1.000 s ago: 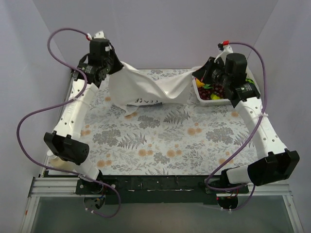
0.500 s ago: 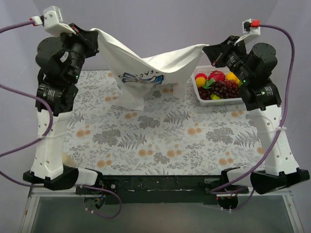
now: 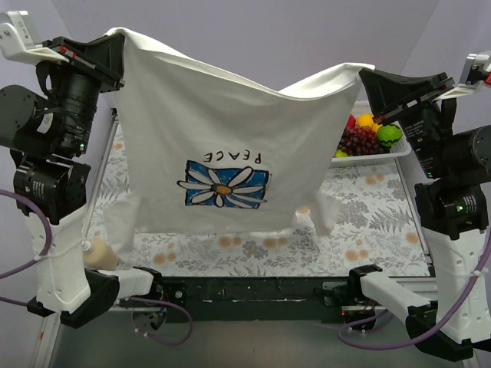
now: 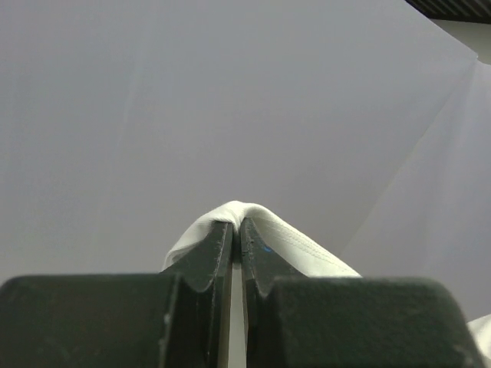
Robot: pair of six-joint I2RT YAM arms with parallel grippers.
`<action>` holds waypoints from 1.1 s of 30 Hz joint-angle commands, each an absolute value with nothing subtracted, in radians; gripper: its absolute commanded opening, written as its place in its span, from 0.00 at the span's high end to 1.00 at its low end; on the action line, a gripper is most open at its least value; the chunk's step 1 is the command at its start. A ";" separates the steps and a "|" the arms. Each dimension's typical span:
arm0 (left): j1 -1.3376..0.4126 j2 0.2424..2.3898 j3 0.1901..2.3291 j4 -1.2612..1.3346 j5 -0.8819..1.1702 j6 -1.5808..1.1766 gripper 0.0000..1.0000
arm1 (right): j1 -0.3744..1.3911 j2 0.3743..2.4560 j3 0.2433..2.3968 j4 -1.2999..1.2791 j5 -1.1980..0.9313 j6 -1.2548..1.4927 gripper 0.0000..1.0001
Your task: Pin the brooch onto the clothing
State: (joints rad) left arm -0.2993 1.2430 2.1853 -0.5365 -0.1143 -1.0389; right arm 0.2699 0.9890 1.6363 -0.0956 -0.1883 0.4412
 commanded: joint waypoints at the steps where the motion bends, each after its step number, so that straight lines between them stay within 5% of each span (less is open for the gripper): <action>1: -0.301 1.328 2.240 -0.613 -0.141 -1.006 1.00 | 0.270 0.992 1.637 -0.021 -0.120 0.408 0.99; 12: -0.259 1.485 2.184 -0.607 -0.180 -1.015 1.00 | 0.272 1.173 1.568 0.038 -0.068 0.376 0.99; 22: -0.084 1.717 2.460 -0.592 -0.028 -1.071 1.00 | 0.270 1.532 2.087 -0.112 -0.127 0.371 0.99; 33: -0.081 1.494 2.344 -0.473 -0.029 -1.049 1.00 | 0.270 1.315 1.950 -0.011 -0.132 0.380 0.99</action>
